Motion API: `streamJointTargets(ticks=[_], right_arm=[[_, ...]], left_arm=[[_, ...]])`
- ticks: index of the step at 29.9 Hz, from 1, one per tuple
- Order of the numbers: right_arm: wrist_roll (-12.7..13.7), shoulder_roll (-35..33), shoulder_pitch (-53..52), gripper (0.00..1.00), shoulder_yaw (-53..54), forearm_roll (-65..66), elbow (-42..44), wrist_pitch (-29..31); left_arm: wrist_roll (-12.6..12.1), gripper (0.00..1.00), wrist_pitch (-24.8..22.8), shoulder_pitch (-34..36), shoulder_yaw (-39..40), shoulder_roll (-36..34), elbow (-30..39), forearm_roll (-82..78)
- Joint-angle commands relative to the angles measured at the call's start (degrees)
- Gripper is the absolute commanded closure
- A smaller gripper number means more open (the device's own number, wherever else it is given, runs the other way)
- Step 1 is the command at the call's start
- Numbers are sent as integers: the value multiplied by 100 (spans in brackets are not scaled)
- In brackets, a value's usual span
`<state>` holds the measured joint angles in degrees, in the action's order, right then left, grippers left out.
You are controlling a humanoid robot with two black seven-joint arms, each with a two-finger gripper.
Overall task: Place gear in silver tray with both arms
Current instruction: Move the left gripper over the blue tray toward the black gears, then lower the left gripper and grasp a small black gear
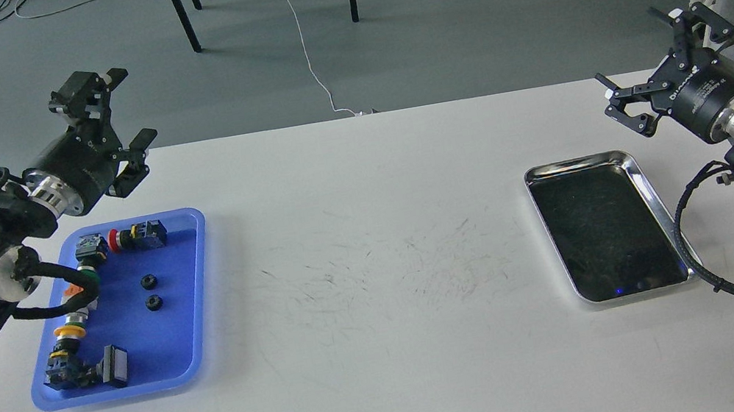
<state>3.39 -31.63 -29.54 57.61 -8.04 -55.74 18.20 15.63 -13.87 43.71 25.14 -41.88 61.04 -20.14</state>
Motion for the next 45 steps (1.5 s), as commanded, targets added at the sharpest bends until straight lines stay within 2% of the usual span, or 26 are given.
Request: streamJointTargets(ticks=[1,7,12,17,20,21,26,31,40,45], right_arm=[[4,-10,1,1,5,4,10,-1],[13,-36,19,1,5,4,-7,105],[13,-19,19,1,-21,4,10,96],[13,16,19,1,-21,4,10,87],[13,25,10,1,-30,4,10,61],[13,25,10,1,-30,4,10,61],[13,34,19,1,-30,13,19,43],[4,43,10,1,-30,13,10,26],[4,43,10,1,-30,13,10,26],[4,43,10,1,-39,21,10,26]], left_arm=[[-7,2,-1,-240,0,-793,1170,-762],[-34,2,-45,-784,0,-1779,2438,-2377],[-34,2,16,-1163,0,-1885,2536,-4319],[-130,2,341,-1198,-9,-1815,2465,-5675],[-621,2,473,-1286,-9,-1710,2316,-6106],[-718,2,491,-1303,-9,-1649,2272,-6177],[-903,2,552,-1374,-9,-1315,1869,-6721],[-886,3,640,-1374,-9,-849,1253,-7425],[-869,4,649,-1356,-9,-277,375,-7637],[-834,11,798,-1304,0,30,-188,-7891]])
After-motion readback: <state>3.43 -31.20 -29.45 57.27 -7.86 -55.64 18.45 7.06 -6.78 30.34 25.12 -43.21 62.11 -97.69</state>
